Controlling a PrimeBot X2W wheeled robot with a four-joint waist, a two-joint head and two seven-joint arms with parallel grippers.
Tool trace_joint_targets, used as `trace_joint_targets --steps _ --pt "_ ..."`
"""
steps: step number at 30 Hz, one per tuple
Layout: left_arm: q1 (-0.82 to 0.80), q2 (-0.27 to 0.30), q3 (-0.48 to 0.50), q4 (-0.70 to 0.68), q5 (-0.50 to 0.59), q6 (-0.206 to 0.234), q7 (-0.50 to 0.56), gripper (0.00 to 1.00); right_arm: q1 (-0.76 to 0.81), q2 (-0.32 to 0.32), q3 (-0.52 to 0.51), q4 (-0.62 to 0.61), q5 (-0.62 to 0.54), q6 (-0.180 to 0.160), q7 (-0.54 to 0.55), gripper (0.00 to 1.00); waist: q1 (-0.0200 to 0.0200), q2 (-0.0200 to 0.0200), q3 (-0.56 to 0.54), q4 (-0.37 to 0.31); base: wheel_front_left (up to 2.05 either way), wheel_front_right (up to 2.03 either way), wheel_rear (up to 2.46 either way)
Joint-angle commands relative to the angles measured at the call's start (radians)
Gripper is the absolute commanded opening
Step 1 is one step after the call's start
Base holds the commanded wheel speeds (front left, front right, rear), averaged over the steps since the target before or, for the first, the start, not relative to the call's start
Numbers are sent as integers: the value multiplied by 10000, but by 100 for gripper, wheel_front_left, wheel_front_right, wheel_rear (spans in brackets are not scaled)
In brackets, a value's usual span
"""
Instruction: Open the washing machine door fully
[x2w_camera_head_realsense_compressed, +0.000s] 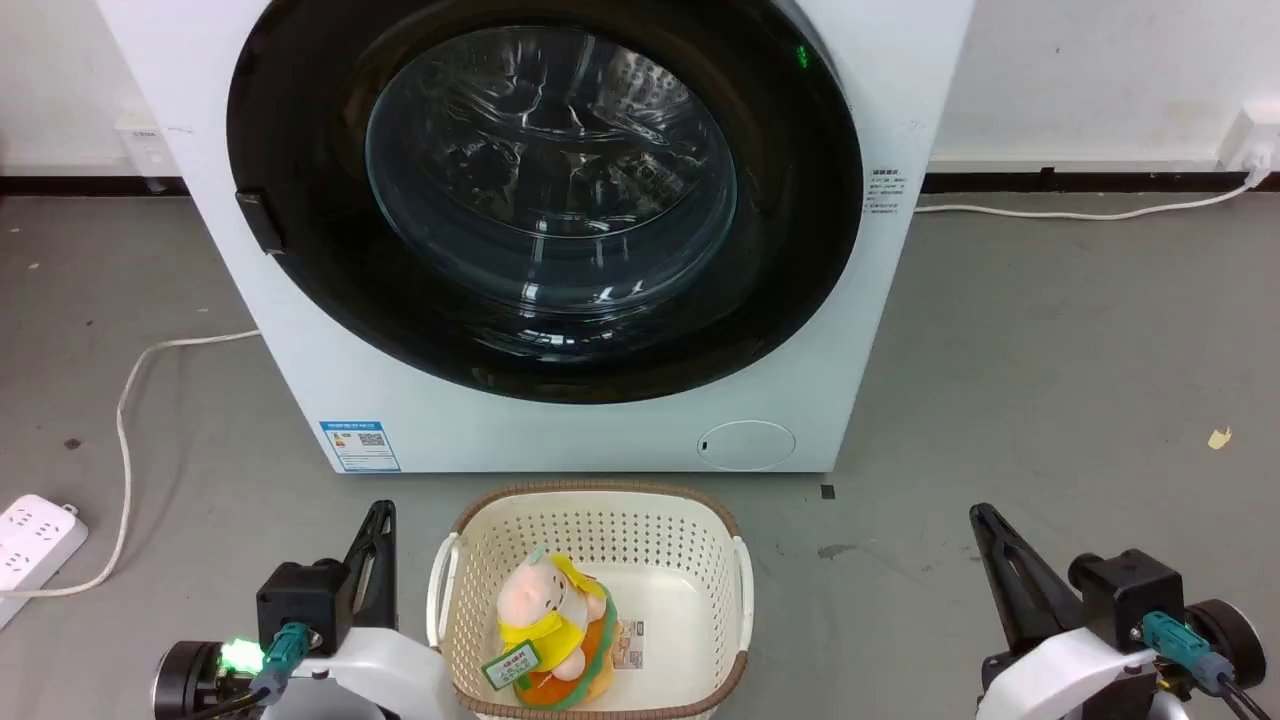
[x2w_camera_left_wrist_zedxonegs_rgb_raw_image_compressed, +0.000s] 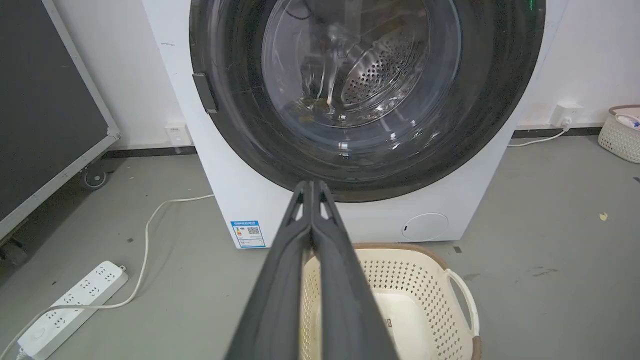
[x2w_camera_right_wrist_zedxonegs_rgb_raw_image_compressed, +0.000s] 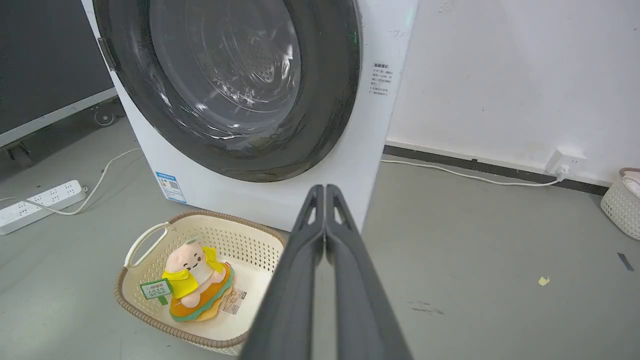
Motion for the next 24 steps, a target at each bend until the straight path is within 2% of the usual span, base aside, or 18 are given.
trace_joint_targets --steps 1,19,20,24 --pt "-40 10 -7 -39 30 28 3 0 -119 42 -11 -41 -76 -7 12 0 0 0 0 0 0 0 0" --pt "-40 10 -7 -39 30 28 3 0 -119 42 -11 -41 -76 -7 12 0 0 0 0 0 0 0 0" --pt "0 0 -4 0 0 0 -1 100 0 0 -4 0 1 0 -1 100 0 0 0 0 0 0 0" --pt "0 0 2 5 -2 0 -3 100 5 -2 12 6 10 0 -3 100 0 0 0 0 0 0 0"
